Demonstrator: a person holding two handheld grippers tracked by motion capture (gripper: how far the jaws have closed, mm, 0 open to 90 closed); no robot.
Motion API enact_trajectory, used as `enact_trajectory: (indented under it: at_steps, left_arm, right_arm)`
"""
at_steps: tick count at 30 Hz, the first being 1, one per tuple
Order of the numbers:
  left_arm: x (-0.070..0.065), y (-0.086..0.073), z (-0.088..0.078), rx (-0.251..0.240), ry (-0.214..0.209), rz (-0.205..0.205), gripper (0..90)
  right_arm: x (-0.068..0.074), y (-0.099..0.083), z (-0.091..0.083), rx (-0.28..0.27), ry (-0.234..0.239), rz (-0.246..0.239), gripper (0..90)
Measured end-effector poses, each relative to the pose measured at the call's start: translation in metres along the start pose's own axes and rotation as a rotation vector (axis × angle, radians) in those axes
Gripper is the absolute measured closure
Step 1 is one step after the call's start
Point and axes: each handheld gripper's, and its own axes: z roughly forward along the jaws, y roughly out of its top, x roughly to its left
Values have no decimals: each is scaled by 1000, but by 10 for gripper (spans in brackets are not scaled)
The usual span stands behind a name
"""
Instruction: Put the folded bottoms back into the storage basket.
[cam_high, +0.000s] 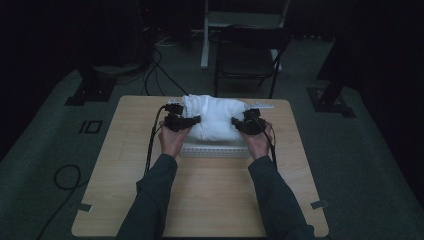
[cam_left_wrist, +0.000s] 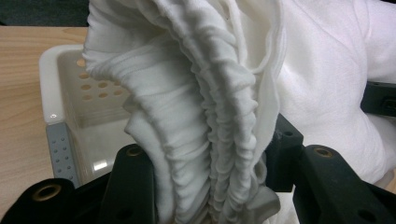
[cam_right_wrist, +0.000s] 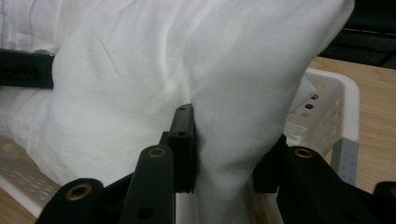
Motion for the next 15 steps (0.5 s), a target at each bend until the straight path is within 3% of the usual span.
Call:
enact_trajectory:
  at_steps: [15]
  left_arm:
    - [1,-1,4,19,9,-2,555]
  right_arm:
    - [-1,-2,5,15,-4,2,675]
